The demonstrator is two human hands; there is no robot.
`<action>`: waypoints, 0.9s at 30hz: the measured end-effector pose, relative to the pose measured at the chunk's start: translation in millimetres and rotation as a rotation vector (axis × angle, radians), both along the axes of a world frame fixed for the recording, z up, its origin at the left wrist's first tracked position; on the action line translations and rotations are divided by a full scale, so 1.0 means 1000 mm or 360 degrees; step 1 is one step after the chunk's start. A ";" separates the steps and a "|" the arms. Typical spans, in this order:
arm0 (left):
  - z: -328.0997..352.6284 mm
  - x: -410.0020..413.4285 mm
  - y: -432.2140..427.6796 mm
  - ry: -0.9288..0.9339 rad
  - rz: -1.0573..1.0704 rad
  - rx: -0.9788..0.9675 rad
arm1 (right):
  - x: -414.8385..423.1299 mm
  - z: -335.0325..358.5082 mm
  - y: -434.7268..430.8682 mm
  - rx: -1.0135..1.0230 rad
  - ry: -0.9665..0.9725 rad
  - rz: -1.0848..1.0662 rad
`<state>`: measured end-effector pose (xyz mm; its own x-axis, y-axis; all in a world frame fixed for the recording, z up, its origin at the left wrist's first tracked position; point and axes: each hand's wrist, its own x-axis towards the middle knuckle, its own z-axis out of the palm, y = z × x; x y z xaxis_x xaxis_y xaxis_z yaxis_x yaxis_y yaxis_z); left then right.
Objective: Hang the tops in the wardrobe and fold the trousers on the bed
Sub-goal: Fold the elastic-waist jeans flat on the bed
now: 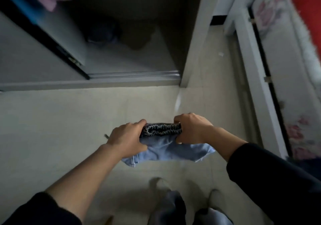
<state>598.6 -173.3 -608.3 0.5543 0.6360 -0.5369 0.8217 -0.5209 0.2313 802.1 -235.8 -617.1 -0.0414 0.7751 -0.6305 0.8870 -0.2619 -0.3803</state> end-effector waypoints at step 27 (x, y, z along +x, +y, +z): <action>-0.239 0.054 0.516 -0.0137 0.0125 0.0942 | 0.043 -0.225 0.514 0.0982 -0.0648 0.0246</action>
